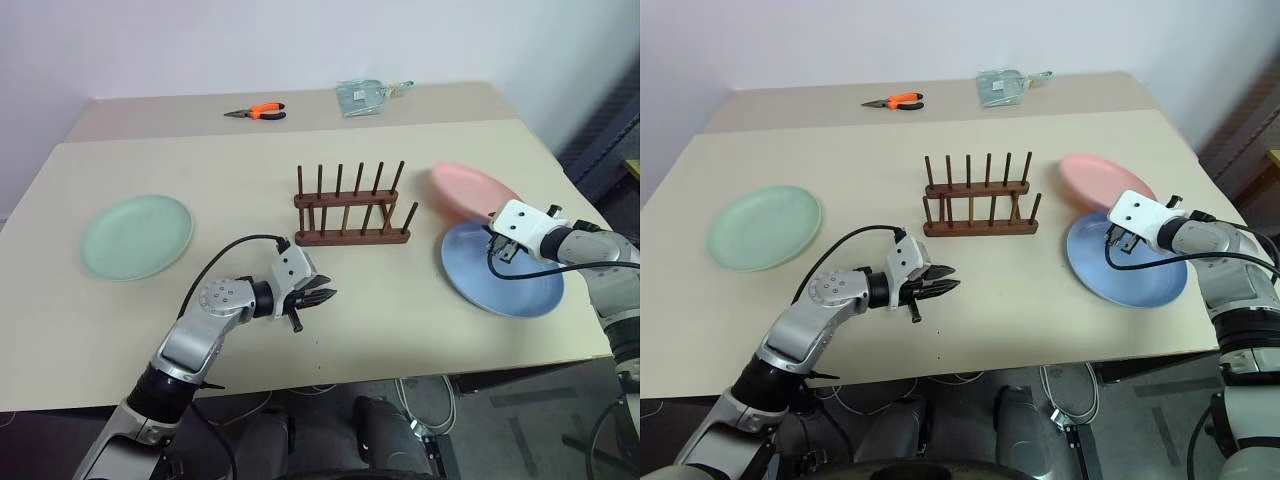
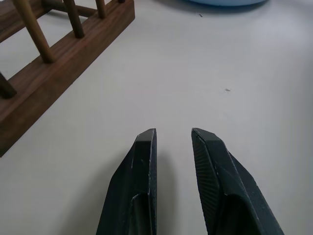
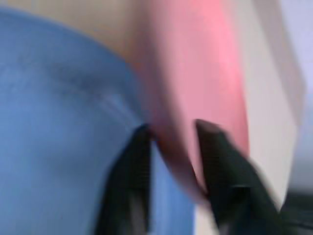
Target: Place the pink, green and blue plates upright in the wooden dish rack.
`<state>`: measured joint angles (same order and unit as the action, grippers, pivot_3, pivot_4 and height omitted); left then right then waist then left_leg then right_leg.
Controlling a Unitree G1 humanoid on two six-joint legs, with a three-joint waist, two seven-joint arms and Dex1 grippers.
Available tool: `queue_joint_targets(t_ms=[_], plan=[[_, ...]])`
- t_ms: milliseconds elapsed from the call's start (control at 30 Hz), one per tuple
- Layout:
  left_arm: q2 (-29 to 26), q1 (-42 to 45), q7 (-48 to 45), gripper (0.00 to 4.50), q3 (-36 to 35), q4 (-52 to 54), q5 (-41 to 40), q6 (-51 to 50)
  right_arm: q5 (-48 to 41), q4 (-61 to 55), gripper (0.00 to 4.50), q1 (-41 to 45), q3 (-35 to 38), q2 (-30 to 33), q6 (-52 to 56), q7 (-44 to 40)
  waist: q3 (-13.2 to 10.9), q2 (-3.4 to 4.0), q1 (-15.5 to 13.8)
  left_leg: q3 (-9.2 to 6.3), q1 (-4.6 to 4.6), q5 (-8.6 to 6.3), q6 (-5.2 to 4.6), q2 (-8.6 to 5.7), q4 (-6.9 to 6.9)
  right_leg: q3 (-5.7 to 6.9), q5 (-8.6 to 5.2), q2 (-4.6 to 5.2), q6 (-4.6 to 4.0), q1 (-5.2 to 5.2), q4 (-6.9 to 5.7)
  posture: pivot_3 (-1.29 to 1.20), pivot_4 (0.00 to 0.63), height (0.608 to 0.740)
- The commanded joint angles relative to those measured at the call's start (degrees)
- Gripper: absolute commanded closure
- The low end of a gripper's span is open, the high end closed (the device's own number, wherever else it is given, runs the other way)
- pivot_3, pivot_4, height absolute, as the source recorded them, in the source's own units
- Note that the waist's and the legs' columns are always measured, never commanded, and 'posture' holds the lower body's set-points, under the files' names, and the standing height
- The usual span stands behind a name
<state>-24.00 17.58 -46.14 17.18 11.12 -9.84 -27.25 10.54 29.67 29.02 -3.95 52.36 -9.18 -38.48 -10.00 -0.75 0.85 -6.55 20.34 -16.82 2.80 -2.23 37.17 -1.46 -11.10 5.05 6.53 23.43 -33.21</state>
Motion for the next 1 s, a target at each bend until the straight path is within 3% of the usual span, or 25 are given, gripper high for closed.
queue_joint_targets(t_ms=[33, 100, 167, 233, 333, 400, 600, 1000], plan=[[-0.46, -0.18, -0.06, 3.37, -0.58, 2.30, -0.54, 0.22, -0.32, -2.97, 4.45, 1.56, 2.47, 0.45, -2.96, 2.28, 0.00, 0.00, -0.05, 0.00, 0.00, 0.00, 0.00, -0.01, 0.00, 0.00, 0.00, 0.00, 0.00, 0.00, 0.00, 0.00, 0.150, 0.740], [-0.58, -0.15, 0.18, 3.37, -0.95, 2.14, -0.61, 0.31, -2.94, -6.49, 4.45, 2.57, 5.00, 0.25, -3.24, 2.79, -0.01, 0.02, -0.02, 0.00, 0.00, 0.00, 0.00, -0.01, 0.01, -0.01, 0.00, 0.00, 0.00, -0.01, 0.00, 0.00, 0.150, 0.740], [-0.63, -0.05, 0.35, 3.37, -1.71, 1.90, -1.04, 0.30, -12.27, -13.22, 4.45, 4.26, 9.86, -2.38, 2.75, 1.06, -0.04, 0.07, 0.13, 0.00, 0.00, 0.00, 0.00, -0.01, 0.00, -0.01, 0.00, 0.00, 0.00, 0.00, 0.00, 0.00, 0.150, 0.740], [-0.83, 0.10, 0.39, 3.37, -2.30, 1.50, -1.24, 0.43, -28.40, -22.73, 4.45, 6.17, 15.91, -6.42, 18.14, -0.36, -0.08, 0.13, 0.46, -0.01, -0.03, 0.00, 0.00, 0.04, -0.03, -0.02, 0.01, -0.03, 0.00, 0.01, -0.01, 0.00, 0.150, 0.740], [-1.32, 0.20, 0.21, 3.37, -3.10, 0.84, -1.55, 0.73, -60.51, -36.24, 4.45, 8.26, 24.48, -12.10, 40.76, 2.67, -0.08, 0.14, -0.04, -0.15, -0.04, 0.00, 0.00, 0.08, -0.05, 0.04, 0.10, -0.07, 0.14, 0.00, -0.08, 0.00, 0.150, 0.740], [-1.49, 0.23, 0.10, 3.37, -3.47, 0.63, -1.74, 0.66, -70.92, -39.07, 4.45, 9.23, 27.28, -14.99, 47.85, 7.85, -0.07, 0.12, -0.40, -0.23, 0.00, 0.00, -0.01, 0.09, -0.06, 0.10, 0.06, -0.07, 0.07, -0.01, -0.06, 0.00, 0.150, 0.740], [-1.79, 0.27, -0.03, 3.37, -3.73, 0.34, -1.51, 0.95, -74.70, -40.87, 4.45, 7.85, 24.63, -18.97, 55.19, 14.83, -0.06, 0.10, -0.62, -0.13, 0.05, -0.01, -0.01, -0.02, 0.06, 0.07, -0.01, 0.04, -0.03, -0.07, 0.06, 0.00, 0.150, 0.740], [-1.75, -1.19, 0.77, 3.37, -4.41, 1.88, -1.83, 0.35, -64.07, -38.58, 4.45, 4.19, 19.23, -18.15, 55.35, 13.16, -0.08, 0.14, -0.12, -0.08, 0.07, -0.01, -0.01, 0.02, -0.04, 0.06, 0.00, -0.01, 0.00, 0.08, -0.01, 0.00, 0.150, 0.740]])
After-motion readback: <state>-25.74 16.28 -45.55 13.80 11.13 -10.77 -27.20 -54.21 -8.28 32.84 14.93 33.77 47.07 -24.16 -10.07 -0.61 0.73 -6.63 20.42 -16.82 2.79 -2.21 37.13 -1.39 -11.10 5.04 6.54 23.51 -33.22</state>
